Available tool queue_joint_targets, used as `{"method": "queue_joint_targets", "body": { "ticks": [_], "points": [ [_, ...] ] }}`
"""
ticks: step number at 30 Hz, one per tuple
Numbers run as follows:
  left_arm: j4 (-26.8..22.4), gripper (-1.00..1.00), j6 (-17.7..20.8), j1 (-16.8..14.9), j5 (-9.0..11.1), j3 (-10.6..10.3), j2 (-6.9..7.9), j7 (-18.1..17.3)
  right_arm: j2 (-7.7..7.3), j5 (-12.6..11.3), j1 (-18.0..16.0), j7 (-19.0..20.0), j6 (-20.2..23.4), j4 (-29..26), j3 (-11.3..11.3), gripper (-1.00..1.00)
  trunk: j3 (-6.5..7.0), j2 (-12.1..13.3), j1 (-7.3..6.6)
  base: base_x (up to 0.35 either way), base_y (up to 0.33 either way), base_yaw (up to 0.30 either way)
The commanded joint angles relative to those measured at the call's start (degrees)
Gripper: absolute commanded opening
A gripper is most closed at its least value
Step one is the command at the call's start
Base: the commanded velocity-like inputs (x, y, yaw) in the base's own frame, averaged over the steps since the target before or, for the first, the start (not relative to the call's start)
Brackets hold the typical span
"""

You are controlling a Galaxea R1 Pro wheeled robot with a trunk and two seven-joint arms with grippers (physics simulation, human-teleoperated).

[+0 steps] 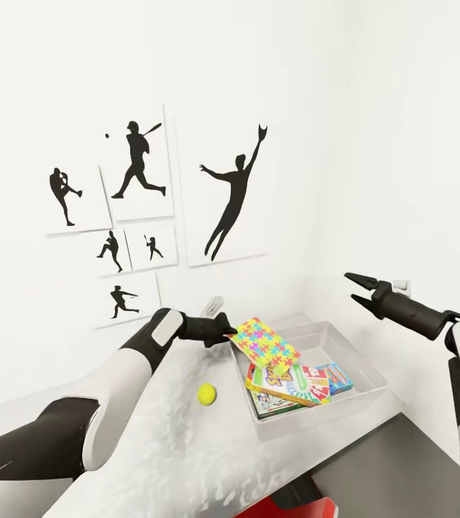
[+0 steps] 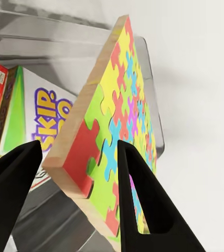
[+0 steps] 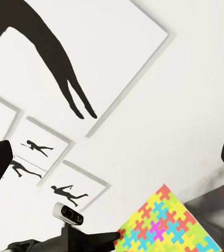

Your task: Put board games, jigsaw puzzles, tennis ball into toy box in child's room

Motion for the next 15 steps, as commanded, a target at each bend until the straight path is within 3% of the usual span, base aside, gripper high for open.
{"method": "queue_joint_targets", "body": {
  "ticks": [1,6,15],
  "points": [
    [0.01,-1.00,0.28,-0.06,-0.32,0.04,0.00,-0.33,0.01,-0.09,0.03,0.60,0.25,-0.01,-0.07,1.00,-0.14,-0.14,0.04,0.000,0.000,0.000],
    [-0.29,-1.00,0.69,-0.12,-0.44,-0.04,0.00,-0.29,0.00,-2.57,0.27,0.55,0.25,-0.06,0.12,1.00,-0.18,-0.14,0.04,0.000,0.000,0.000],
    [-1.16,-1.00,1.03,-0.81,-0.50,-0.07,0.00,-0.82,0.00,-2.90,-0.56,0.20,0.25,-0.88,0.17,1.00,-0.90,-0.14,0.04,0.000,0.000,0.000]
  ]
}}
